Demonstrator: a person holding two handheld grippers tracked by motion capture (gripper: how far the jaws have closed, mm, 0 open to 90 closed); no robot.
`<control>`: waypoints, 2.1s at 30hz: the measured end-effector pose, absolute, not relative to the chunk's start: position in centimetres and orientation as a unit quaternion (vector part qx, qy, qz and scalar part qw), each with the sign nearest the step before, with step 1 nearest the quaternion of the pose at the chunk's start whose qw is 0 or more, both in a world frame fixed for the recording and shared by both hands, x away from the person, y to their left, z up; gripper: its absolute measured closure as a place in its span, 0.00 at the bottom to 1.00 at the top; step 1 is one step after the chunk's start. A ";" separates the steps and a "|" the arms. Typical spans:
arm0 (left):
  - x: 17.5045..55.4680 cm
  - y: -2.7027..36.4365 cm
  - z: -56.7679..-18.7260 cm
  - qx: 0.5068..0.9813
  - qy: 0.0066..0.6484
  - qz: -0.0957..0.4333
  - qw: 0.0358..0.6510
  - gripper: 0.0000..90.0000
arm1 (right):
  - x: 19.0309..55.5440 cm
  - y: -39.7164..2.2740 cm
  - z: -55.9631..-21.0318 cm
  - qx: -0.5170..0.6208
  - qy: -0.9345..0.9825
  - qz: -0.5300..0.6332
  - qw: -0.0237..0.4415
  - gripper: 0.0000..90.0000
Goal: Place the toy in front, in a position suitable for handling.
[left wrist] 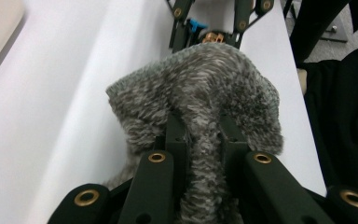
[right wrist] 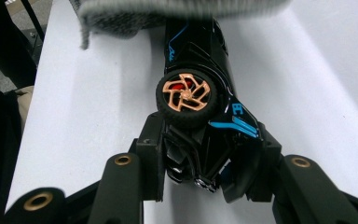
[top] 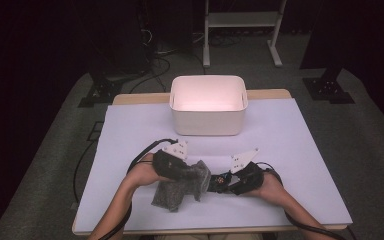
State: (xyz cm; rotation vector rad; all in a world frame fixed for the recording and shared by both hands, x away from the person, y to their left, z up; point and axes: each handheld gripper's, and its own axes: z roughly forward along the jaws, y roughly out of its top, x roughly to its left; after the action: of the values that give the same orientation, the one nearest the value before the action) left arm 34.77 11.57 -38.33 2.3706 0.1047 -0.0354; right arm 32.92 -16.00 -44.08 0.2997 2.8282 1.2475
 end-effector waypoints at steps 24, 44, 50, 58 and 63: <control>34.8 15.6 -40.3 0.917 0.094 -0.014 0.388 0.87 | 33.0 -16.0 -44.0 0.092 0.914 0.396 0.018 0.63; 34.8 13.2 -40.8 0.905 0.076 -0.034 0.417 0.87 | 33.3 -13.1 -42.2 0.077 0.946 0.315 0.015 0.49; 34.8 13.3 -41.0 0.902 0.077 -0.034 0.423 0.87 | 33.9 -11.1 -42.2 0.065 0.959 0.275 0.020 0.60; 34.6 14.8 -41.6 0.899 0.095 -0.033 0.426 0.87 | 34.2 -11.8 -42.5 0.070 0.949 0.306 0.019 0.61; 34.7 15.7 -41.8 0.895 0.108 -0.034 0.431 0.87 | 34.5 -12.2 -42.4 0.084 0.936 0.343 0.008 0.61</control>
State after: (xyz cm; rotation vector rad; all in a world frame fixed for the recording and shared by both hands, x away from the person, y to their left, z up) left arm 34.65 15.69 -41.77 2.2328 0.2702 -0.0857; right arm 34.51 -12.21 -42.40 0.2618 2.9239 1.0710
